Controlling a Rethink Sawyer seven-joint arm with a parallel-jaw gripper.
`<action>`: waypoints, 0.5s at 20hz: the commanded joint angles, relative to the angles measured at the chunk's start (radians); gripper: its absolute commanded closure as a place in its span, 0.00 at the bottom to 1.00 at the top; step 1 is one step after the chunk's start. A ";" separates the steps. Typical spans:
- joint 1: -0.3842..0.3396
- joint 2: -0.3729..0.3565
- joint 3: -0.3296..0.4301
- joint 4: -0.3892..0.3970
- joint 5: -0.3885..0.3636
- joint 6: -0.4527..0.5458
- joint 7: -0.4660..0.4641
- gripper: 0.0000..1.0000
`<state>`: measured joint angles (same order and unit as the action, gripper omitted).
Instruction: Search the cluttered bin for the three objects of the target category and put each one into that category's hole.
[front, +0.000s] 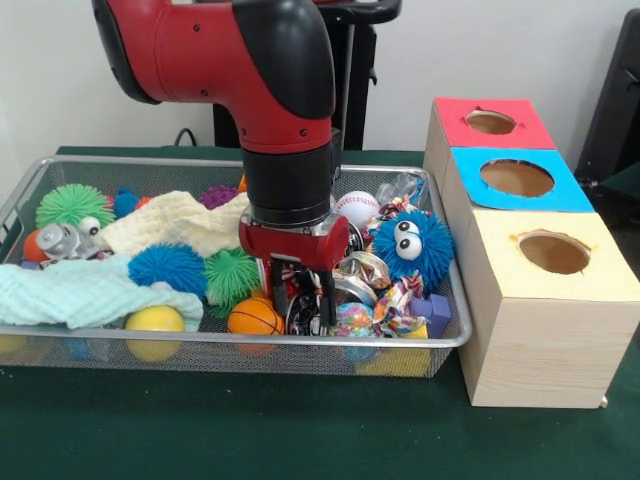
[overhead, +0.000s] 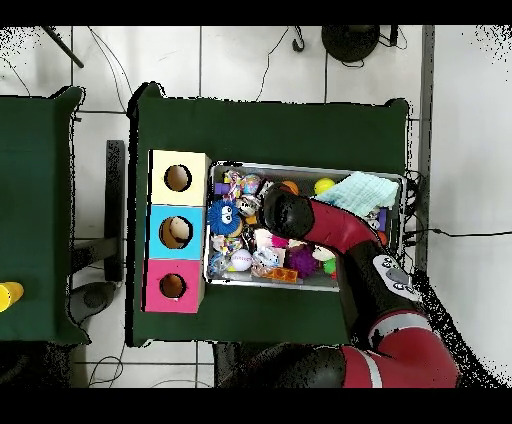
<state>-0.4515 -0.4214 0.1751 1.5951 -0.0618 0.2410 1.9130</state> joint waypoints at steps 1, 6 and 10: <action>0.004 0.180 0.114 0.207 -0.013 0.216 0.016 0.00; 0.060 0.158 0.044 0.205 0.023 0.275 0.080 0.00; 0.119 0.127 -0.040 0.197 0.041 0.287 0.130 0.00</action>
<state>-0.4265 -0.4229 0.1439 1.6026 -0.0275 0.2750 1.9135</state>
